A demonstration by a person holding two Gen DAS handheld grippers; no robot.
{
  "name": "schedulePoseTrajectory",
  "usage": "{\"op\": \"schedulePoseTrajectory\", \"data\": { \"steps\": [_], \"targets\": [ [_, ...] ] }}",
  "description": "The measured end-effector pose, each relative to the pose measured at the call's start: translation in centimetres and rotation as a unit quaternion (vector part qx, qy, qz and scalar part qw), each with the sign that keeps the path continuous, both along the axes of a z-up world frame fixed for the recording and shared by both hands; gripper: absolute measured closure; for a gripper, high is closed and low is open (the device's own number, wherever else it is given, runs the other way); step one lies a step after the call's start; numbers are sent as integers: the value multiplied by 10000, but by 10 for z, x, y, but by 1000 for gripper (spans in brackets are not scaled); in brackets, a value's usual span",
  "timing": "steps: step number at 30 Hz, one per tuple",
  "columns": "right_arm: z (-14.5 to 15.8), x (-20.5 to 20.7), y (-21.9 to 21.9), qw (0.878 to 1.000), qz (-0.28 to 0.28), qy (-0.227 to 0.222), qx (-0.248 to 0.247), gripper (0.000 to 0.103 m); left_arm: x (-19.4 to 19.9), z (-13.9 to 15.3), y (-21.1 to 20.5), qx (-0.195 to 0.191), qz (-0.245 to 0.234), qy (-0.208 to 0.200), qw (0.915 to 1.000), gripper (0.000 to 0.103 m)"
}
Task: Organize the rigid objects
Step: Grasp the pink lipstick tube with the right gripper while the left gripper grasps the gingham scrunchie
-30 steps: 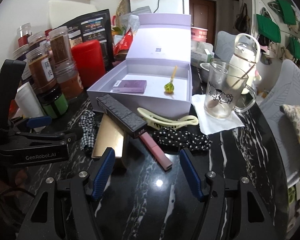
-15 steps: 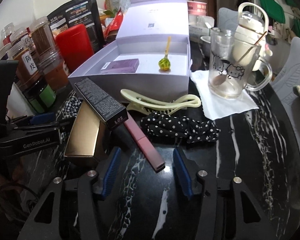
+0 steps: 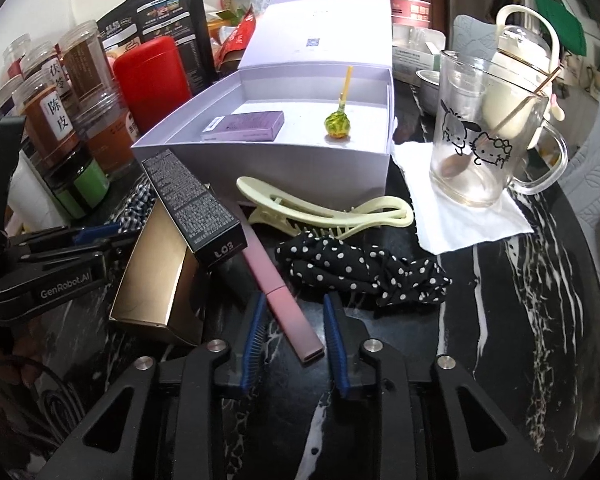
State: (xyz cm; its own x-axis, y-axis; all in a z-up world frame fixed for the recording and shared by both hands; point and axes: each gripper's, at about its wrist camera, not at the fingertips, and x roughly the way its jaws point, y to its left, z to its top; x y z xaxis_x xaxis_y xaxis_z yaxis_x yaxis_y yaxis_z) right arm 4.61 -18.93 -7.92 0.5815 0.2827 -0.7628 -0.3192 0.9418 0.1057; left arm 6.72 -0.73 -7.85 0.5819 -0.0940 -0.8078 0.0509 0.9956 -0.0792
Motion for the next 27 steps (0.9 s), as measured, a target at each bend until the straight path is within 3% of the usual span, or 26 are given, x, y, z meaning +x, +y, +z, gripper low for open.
{"op": "schedulePoseTrajectory", "data": {
  "steps": [8, 27],
  "targets": [
    [1, -10, 7, 9997, 160, -59, -148, 86, -15, 2, 2, 100, -29, -20, 9999, 79],
    [4, -86, -9, 9997, -44, 118, -223, 90, -69, 1, 1, 55, -304, 54, 9995, 82]
  ]
}}
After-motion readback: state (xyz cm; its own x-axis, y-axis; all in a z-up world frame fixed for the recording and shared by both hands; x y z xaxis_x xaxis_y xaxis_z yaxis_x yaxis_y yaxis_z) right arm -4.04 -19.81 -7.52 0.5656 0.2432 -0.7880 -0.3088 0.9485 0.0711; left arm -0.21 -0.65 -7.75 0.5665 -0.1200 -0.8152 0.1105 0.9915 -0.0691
